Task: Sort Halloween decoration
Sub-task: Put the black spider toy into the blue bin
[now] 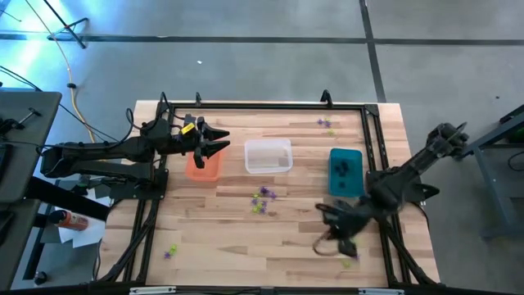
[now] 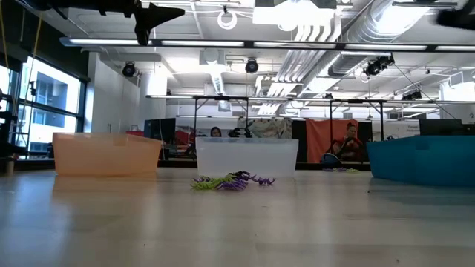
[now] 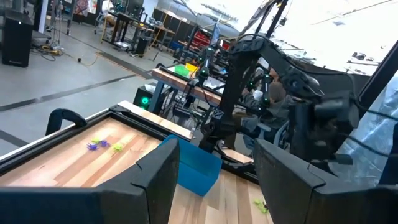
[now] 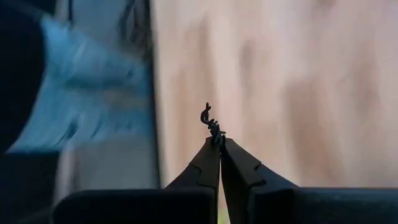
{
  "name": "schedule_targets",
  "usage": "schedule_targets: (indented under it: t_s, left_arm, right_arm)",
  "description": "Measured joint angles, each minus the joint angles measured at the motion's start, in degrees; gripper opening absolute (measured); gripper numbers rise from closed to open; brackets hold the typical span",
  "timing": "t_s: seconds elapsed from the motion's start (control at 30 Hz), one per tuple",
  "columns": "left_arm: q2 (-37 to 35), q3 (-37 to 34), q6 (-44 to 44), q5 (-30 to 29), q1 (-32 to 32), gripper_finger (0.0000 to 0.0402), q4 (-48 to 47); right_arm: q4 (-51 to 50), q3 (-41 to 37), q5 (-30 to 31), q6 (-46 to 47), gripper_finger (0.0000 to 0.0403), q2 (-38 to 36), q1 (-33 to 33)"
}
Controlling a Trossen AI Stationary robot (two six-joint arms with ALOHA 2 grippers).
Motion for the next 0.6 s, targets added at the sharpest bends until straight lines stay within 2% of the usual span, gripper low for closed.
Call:
schedule_targets:
  t_s: [0.17,0.33,0.47,0.6]
  left_arm:
    - [-0.02,0.0,5.13,0.11,-0.14,0.019,0.48]
    - [-0.02,0.0,10.49,0.21,-0.47,0.019,0.8]
    - [-0.02,-0.02,11.08,0.28,-0.52,0.019,1.7]
    - [0.07,0.0,11.11,0.28,-0.58,0.019,3.4]
  right_arm:
    - [8.59,-0.07,6.52,-17.56,0.0001,0.77,-12.06]
    - [26.31,-0.11,10.83,-34.03,0.0,1.27,-24.43]
    - [40.33,-0.11,7.68,-40.95,0.0,1.25,-32.2]
    - [47.87,-0.11,1.73,-43.37,0.0,1.25,-36.76]
